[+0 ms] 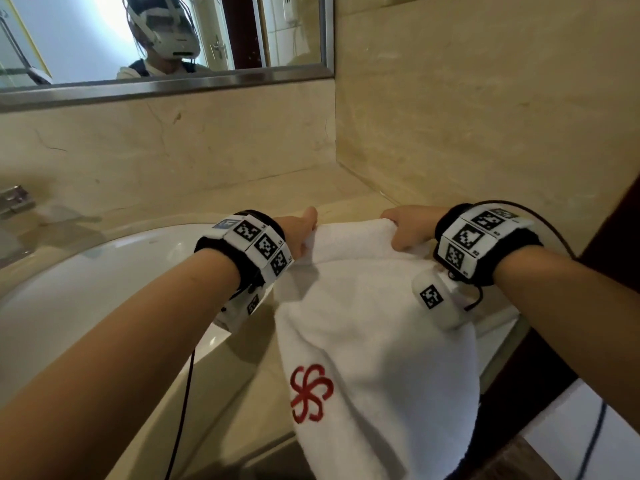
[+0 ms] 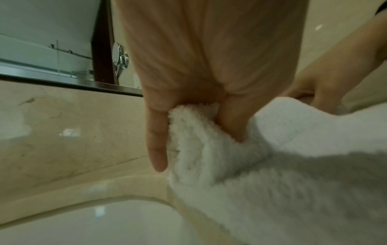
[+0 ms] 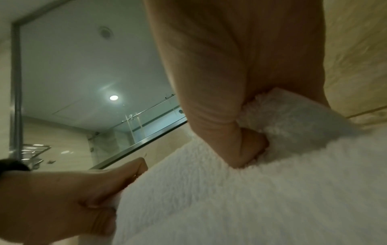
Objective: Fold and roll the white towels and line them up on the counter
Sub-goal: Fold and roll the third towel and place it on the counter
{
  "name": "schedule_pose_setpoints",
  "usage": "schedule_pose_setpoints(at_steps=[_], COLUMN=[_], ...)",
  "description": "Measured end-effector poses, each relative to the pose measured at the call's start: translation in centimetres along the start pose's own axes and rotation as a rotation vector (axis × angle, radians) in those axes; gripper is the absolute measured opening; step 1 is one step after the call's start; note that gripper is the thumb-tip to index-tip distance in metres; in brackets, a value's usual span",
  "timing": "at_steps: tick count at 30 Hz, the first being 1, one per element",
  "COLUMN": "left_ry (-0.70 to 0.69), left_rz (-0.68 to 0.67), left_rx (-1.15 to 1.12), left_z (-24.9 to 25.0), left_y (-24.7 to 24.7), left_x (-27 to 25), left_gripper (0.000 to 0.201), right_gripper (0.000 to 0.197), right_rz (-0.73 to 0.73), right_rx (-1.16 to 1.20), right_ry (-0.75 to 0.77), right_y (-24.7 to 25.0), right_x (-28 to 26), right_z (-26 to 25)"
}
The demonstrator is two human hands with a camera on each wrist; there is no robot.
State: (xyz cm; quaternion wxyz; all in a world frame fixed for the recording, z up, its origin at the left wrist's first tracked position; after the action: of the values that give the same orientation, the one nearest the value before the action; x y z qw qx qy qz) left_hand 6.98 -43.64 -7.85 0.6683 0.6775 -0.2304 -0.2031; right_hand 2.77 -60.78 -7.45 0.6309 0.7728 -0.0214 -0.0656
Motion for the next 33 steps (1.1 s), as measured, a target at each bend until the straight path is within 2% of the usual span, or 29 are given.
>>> schedule_pose_setpoints(at_steps=[6, 10, 12, 14, 16, 17, 20, 24, 28, 33], left_ry=[0.015, 0.013, 0.013, 0.015, 0.027, 0.032, 0.031, 0.037, 0.011, -0.013], left_rz=[0.077, 0.063, 0.057, 0.074, 0.095, 0.102, 0.101, 0.11, 0.118, 0.096], left_rx=[-0.02, -0.005, 0.013, 0.033, 0.043, 0.048, 0.043, -0.004, -0.048, -0.11], left_z=[-0.7, -0.6, -0.6, -0.7, -0.7, -0.7, -0.6, -0.7, -0.4, -0.3], left_y=[-0.3, -0.6, -0.7, -0.9, -0.9, -0.9, -0.8, -0.9, -0.6, -0.3], left_x=[2.9, 3.6, 3.7, 3.7, 3.6, 3.5, 3.3, 2.9, 2.7, 3.2], left_gripper=[0.034, 0.041, 0.044, 0.042, 0.039, 0.039, 0.039, 0.037, 0.031, 0.034], right_gripper=[0.041, 0.046, 0.052, 0.041, 0.009, 0.007, 0.01, 0.018, 0.016, 0.018], right_rz=[0.023, 0.007, -0.017, -0.013, 0.023, 0.068, 0.168, 0.294, 0.402, 0.374], right_rx=[0.034, 0.052, 0.12, 0.262, 0.449, 0.496, 0.545, 0.488, 0.507, 0.636], right_ry=[-0.05, -0.069, -0.148, -0.261, -0.368, -0.41, -0.493, -0.495, -0.494, -0.581], right_y=[0.4, 0.6, 0.9, 1.5, 2.1, 2.4, 1.7, 0.2, 0.2, -0.9], right_x=[3.3, 4.3, 4.2, 3.9, 2.9, 2.4, 0.8, -0.1, 0.1, 0.9], right_z=[1.1, 1.4, 2.4, 3.9, 5.2, 5.8, 6.3, 5.1, 4.2, 5.2])
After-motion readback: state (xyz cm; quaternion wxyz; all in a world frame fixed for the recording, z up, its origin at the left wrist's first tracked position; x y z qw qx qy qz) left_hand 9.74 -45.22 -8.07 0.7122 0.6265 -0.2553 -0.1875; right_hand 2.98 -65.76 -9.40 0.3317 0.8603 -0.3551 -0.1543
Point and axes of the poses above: each hand's wrist, its own x-axis towards the middle knuckle, its own y-axis out of the back of the hand, z = x × y, the point moved 5 cm from there along x, towards the middle knuckle, and after that the axes turned 13 degrees about z, right-handed, at the moved point
